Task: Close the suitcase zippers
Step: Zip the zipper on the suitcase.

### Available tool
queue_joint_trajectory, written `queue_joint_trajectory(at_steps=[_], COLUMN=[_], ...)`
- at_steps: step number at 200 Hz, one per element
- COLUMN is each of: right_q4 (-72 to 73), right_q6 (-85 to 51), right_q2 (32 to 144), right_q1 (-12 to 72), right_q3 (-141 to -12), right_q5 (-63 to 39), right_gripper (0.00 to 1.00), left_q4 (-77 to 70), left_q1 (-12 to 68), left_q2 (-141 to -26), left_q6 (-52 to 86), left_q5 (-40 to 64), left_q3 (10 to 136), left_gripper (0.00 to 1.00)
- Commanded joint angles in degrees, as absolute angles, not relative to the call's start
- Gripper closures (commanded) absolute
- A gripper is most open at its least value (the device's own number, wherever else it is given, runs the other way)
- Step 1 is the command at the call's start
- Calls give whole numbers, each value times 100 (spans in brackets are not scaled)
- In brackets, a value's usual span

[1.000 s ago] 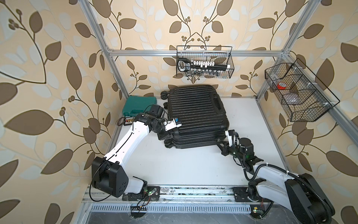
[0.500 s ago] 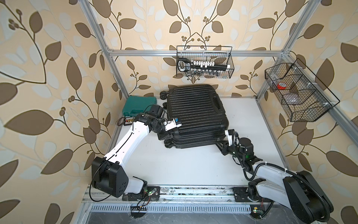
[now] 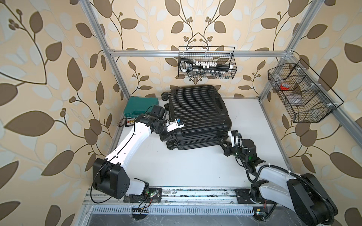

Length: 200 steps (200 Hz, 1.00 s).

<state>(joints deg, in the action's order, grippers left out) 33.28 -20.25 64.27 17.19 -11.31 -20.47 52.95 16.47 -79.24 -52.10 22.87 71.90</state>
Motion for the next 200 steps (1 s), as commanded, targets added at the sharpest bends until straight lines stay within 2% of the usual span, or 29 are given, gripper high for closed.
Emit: queue_joint_trajectory(at_steps=[1, 93, 122, 200], right_q4=[3273, 2830, 2930, 3183], right_q6=[-1660, -1147, -1116, -1195], right_q2=[6145, 6259, 6569, 6965], right_q1=[2029, 3441, 3943, 5299], right_q3=[-1172, -1728, -1905, -2278], right_q5=[-1800, -781, -377, 325], right_gripper=[100, 100, 100, 100], left_q4=[4980, 4658, 4079, 3088], left_q1=[1699, 2463, 2910, 3745], left_q2=[-7728, -7960, -8188, -8395], left_q6=[-4688, -4117, -3454, -2578], left_q5=[2916, 2737, 2110, 2026], left_q3=[7618, 7749, 7820, 7716], left_gripper=[71, 73, 73, 74])
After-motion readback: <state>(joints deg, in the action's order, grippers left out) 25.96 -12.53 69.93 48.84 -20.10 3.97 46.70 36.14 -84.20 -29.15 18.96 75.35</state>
